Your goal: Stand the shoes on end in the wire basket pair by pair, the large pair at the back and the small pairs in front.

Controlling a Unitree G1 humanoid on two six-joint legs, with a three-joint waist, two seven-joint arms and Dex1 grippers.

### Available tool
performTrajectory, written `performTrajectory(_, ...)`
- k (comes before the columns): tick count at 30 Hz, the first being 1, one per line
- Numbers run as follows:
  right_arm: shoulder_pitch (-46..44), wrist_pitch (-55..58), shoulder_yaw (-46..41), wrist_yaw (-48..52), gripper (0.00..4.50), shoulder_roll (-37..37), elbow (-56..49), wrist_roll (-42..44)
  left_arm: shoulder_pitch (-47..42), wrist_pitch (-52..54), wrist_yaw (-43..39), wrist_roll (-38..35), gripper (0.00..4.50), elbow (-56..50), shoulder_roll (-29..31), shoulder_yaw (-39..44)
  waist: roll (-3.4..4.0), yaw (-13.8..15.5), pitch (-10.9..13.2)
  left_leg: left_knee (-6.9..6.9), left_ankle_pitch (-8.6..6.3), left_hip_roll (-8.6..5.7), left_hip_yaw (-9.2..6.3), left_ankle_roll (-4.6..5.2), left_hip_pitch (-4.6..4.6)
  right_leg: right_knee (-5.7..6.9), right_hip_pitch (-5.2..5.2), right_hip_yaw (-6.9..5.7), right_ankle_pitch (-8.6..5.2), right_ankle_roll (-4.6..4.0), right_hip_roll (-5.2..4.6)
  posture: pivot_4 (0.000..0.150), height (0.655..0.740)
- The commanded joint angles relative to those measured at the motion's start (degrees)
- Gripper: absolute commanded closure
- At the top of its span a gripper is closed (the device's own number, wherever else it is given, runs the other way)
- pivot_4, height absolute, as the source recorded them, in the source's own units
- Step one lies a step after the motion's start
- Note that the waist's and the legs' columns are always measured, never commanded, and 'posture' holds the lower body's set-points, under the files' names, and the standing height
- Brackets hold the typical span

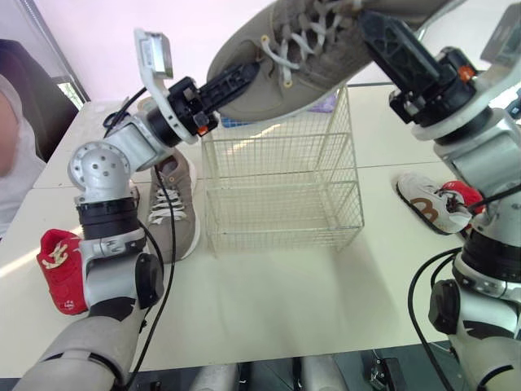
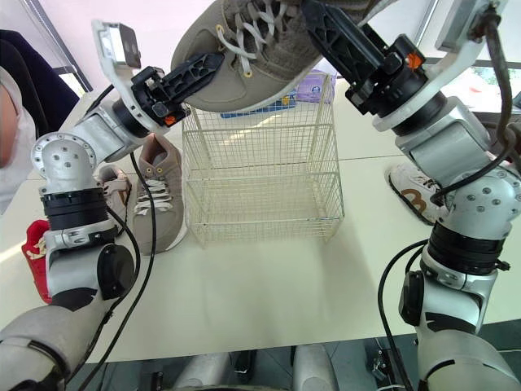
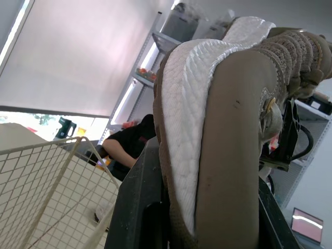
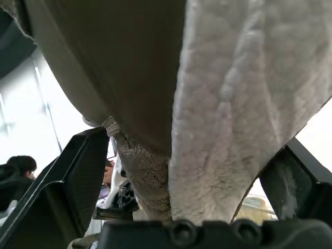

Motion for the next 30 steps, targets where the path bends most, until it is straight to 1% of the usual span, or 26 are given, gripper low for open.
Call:
performTrajectory(1,-2.8,-1.8,-2.7,1.2,0.03,-0.4,0.6,1.2,0.3,-0.1,0.7,-2.1,4.0,-2.6,1.3,0.8,0.0,0.0,0.0,0.0,0.0,0.0,0.0,0.0,0.0,0.0,0.0,0.0,0.0,0.0,0.01,0.15,0.74)
performTrajectory(3,-2.9,-1.9,-3.8,1.3,0.03,-0.4,1.1,2.5,0.7,-0.2,0.9,-2.5,4.0,-2.8,1.7,0.8,0.0,0.0,0.0,0.0,0.0,0.0,0.0,0.0,0.0,0.01,-0.01,0.0,0.0,0.0,0.01,0.15,0.74)
performTrajectory(6,-3.1,-2.2,-5.1,1.4,0.76,-1.0,2.1,3.3,1.2,-0.3,1.5,-3.0,4.0,-3.1,2.2,0.7,0.0,0.0,0.0,0.0,-0.01,0.0,0.0,0.02,0.0,0.01,-0.01,0.0,0.0,0.0,0.0,0.15,0.74)
performTrajectory(7,-3.1,-2.3,-5.6,1.4,1.29,-1.1,2.5,3.8,1.2,-0.3,1.6,-3.1,4.0,-3.1,2.3,0.7,0.0,0.0,0.0,0.0,-0.01,0.0,0.0,0.02,0.0,0.0,-0.01,0.0,0.0,-0.01,0.0,0.15,0.74)
performTrajectory(9,-3.2,-2.2,-5.9,1.6,2.09,-1.3,3.1,4.6,1.4,-0.5,1.8,-3.4,4.0,-3.3,2.4,0.6,0.0,0.0,0.0,-0.01,-0.02,0.0,0.0,0.03,0.0,0.0,0.0,0.0,0.0,-0.01,0.0,0.15,0.74)
performTrajectory(10,-3.3,-2.0,-5.8,1.9,2.42,-1.3,3.2,4.7,1.5,-0.6,1.9,-3.4,4.0,-3.4,2.4,0.5,0.0,0.0,0.0,-0.01,-0.02,0.0,0.0,0.04,0.0,0.0,0.0,0.0,0.0,-0.01,0.0,0.15,0.74)
performTrajectory(11,-3.4,-1.7,-5.2,2.4,2.66,-1.4,3.0,4.4,1.6,-1.0,2.0,-3.1,4.0,-3.7,2.3,0.2,0.0,0.0,0.0,-0.01,-0.03,0.0,0.0,0.04,0.0,0.0,0.0,0.0,0.0,-0.01,0.0,0.15,0.74)
performTrajectory(13,-4.2,-1.3,-4.4,2.8,2.78,-1.1,3.1,4.5,1.8,-1.5,2.3,-2.2,4.0,-4.3,2.3,-0.6,0.0,0.0,0.0,-0.01,-0.04,0.0,0.0,0.06,0.0,0.01,-0.01,0.0,0.0,-0.01,0.0,0.15,0.74)
performTrajectory(17,-6.6,-0.1,-3.3,3.8,2.8,-1.9,4.9,2.9,2.5,-1.6,2.0,-0.5,4.0,-5.2,3.8,-3.1,0.0,-0.1,0.0,-0.04,-0.03,0.01,0.0,0.04,0.0,0.01,-0.03,0.01,0.0,-0.01,0.0,0.15,0.74)
performTrajectory(19,-8.3,1.1,-2.4,6.2,2.8,-3.6,7.1,1.4,2.5,-1.1,0.9,-0.5,2.98,-5.1,5.2,-4.0,0.0,-0.1,0.0,-0.05,-0.03,0.01,0.0,0.05,0.0,0.01,-0.04,0.01,0.0,-0.01,0.0,0.15,0.74)
performTrajectory(20,-9.8,1.9,-1.8,8.4,2.8,-5.0,9.2,0.3,2.6,-1.1,-0.2,-0.2,2.71,-5.1,6.5,-4.4,0.01,-0.1,0.0,-0.05,-0.03,0.0,0.01,0.05,0.0,0.01,-0.05,0.02,0.0,-0.01,0.01,0.15,0.74)
performTrajectory(22,-13.0,3.1,-0.8,13.2,2.8,-7.7,14.3,-2.1,2.8,-1.7,-2.0,0.7,1.7,-4.8,8.8,-5.0,0.02,-0.1,0.0,-0.05,-0.03,0.0,0.02,0.05,0.0,0.0,-0.04,0.02,0.0,-0.01,0.01,0.15,0.74)
performTrajectory(24,-16.9,3.2,1.0,18.9,2.8,-10.7,20.8,-6.6,3.4,-2.7,-3.9,2.0,0.76,-4.5,11.2,-5.5,0.02,-0.1,0.0,-0.05,-0.04,0.0,0.03,0.06,0.0,-0.01,-0.05,0.02,0.01,-0.01,0.01,0.15,0.74)
performTrajectory(25,-19.1,2.7,2.1,21.9,2.8,-12.1,24.4,-9.2,3.8,-2.9,-4.7,2.4,0.21,-4.4,12.4,-5.7,0.03,-0.1,0.0,-0.09,-0.05,0.0,0.03,0.06,0.0,-0.03,-0.05,0.02,0.0,-0.01,0.01,0.15,0.74)
performTrajectory(26,-21.3,2.1,3.0,24.8,2.8,-13.2,27.8,-11.6,4.3,-3.1,-5.5,2.8,0.08,-4.4,13.4,-5.8,0.03,-0.1,0.0,-0.1,-0.05,0.0,0.04,0.05,0.0,-0.03,-0.06,0.02,0.0,-0.02,0.01,0.15,0.74)
performTrajectory(30,-30.0,-3.5,10.0,40.0,2.8,-17.6,42.0,-25.0,5.4,-4.1,-6.6,4.0,0.08,-4.4,15.8,-5.4,0.04,-0.1,0.0,-0.15,-0.12,0.0,0.06,-0.06,0.0,-0.1,-0.07,0.03,0.0,-0.02,0.01,0.15,0.74)
